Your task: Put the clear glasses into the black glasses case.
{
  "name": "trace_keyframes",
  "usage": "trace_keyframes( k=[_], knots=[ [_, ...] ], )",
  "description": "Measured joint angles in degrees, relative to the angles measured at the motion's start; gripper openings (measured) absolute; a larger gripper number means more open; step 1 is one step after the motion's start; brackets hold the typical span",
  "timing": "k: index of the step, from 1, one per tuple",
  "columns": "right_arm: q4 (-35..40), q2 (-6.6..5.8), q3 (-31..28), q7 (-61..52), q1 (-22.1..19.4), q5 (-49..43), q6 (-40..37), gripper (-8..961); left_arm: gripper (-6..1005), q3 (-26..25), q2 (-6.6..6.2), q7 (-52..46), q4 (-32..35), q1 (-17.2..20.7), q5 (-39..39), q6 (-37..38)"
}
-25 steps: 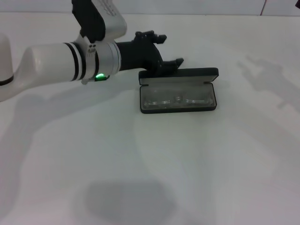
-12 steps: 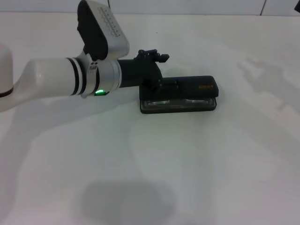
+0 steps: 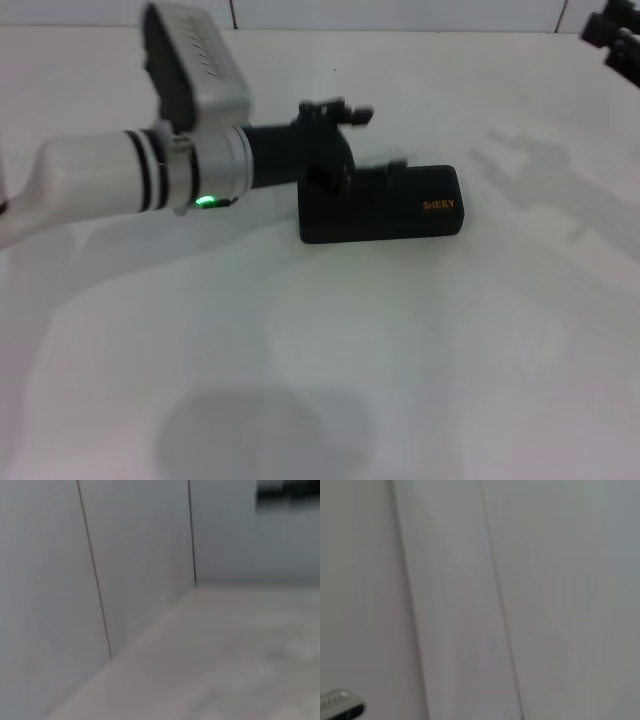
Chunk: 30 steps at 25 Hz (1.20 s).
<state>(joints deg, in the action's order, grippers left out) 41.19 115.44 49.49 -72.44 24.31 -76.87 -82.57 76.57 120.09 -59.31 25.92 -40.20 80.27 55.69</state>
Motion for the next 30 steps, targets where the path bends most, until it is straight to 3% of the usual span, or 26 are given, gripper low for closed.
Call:
trace_keyframes(
  k=[4, 10, 14, 17, 21, 25, 30],
  knots=[
    [0.05, -0.11, 0.91, 0.56, 1.32, 0.00, -0.03, 330, 802, -0.03, -0.12, 2.28, 7.02, 5.90, -9.20, 6.75],
    [0.53, -0.27, 0.95, 0.73, 3.03, -0.09, -1.67, 561, 804, -1.29, -0.61, 4.23, 11.64, 11.94, -18.15, 14.80],
    [1.54, -0.79, 0.97, 1.05, 3.81, -1.20, -5.77, 642, 811, -5.42, -1.11, 4.57, 11.55, 13.72, -18.18, 22.34],
    [1.73, -1.60, 1.10, 1.38, 5.53, -5.56, -11.48, 702, 812, -6.12, -3.03, 5.75, 10.56, 15.49, -17.33, 30.03],
    [1.72, -1.62, 1.20, 3.77, 7.02, -12.97, -17.93, 761, 811, -6.14, -4.21, 9.95, 10.18, 18.81, -14.43, 36.60],
    [1.39, -0.34, 2.16, 7.66, 6.77, -15.37, -19.63, 755, 812, -6.14, -4.16, 12.67, 10.13, 21.37, -12.23, 39.15],
    [1.15, -0.11, 5.35, 8.90, 6.46, -16.00, -19.99, 752, 808, -7.27, -3.72, 12.23, 5.98, 21.79, -12.76, 39.69]
  ],
)
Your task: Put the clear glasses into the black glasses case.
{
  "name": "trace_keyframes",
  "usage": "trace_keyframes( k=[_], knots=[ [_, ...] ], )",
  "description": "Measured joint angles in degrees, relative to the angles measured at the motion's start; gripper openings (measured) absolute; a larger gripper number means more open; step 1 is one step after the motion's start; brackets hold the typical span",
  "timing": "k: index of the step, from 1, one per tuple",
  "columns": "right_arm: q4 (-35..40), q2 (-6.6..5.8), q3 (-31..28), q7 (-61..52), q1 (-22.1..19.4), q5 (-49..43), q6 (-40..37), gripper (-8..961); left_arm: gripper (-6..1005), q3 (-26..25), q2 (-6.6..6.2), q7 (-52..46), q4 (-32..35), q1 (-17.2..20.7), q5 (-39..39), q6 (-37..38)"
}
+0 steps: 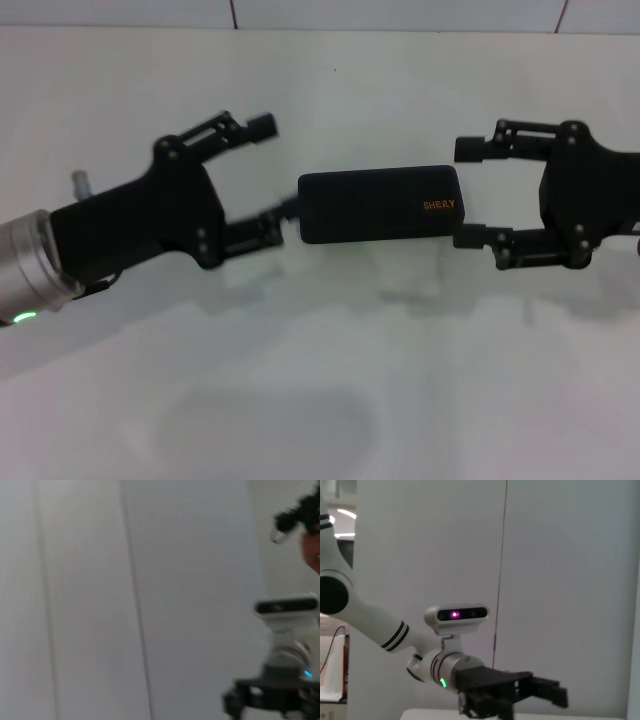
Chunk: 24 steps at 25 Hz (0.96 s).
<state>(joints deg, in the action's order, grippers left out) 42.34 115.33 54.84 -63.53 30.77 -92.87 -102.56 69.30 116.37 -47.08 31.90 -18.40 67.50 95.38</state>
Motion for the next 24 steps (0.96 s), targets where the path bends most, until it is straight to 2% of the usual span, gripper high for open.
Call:
trace_keyframes(
  k=[4, 13, 24],
  knots=[
    [-1.12, 0.07, 0.13, 1.68, -0.64, -0.54, 0.26, 750, 804, -3.81, 1.16, 0.45, -3.08, -0.19, -0.16, 0.51],
    [-2.35, 0.02, 0.03, 4.41, -1.35, -0.52, 0.26, 750, 799, -3.35, 1.44, -0.69, -3.15, -3.92, 5.97, 0.82],
    [-2.27, -0.02, -0.27, 5.37, -2.03, -0.53, 0.77, 750, 800, -3.45, 1.50, -1.87, -3.31, -6.24, 7.40, 0.27]
  ],
)
